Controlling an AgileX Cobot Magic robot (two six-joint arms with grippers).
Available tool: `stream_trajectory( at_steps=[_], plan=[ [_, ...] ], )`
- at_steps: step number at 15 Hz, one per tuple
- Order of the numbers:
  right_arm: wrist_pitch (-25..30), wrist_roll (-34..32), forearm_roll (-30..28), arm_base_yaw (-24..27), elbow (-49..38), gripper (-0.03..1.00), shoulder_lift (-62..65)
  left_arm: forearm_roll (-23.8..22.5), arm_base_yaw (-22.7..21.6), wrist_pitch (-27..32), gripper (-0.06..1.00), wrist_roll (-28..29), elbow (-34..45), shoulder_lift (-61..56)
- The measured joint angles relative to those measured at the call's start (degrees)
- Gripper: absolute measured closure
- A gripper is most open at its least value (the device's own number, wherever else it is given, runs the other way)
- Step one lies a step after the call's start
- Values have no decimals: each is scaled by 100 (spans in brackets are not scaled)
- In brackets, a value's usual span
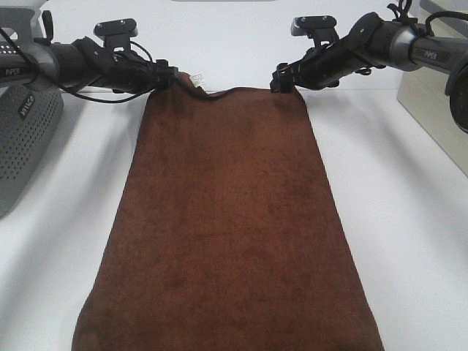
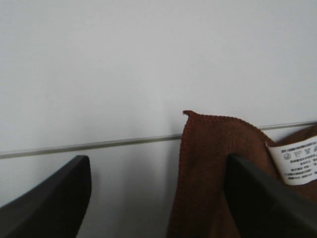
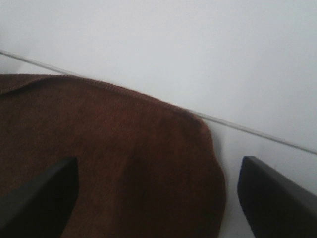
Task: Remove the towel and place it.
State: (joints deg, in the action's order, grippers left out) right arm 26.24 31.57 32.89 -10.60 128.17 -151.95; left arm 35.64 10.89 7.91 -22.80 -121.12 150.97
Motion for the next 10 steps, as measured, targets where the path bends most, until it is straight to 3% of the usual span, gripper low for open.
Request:
stream_trajectory(
  at_steps=[2, 6, 10],
  plan=[
    [367, -29, 0, 0, 0, 14, 0, 0, 0, 361, 26, 92, 0, 0],
    [561, -34, 0, 0, 0, 14, 0, -74, 0, 476, 26, 103, -298, 0],
    [922, -34, -132, 0, 0, 15, 378, -607, 0, 498, 26, 120, -1083, -11]
  ],
)
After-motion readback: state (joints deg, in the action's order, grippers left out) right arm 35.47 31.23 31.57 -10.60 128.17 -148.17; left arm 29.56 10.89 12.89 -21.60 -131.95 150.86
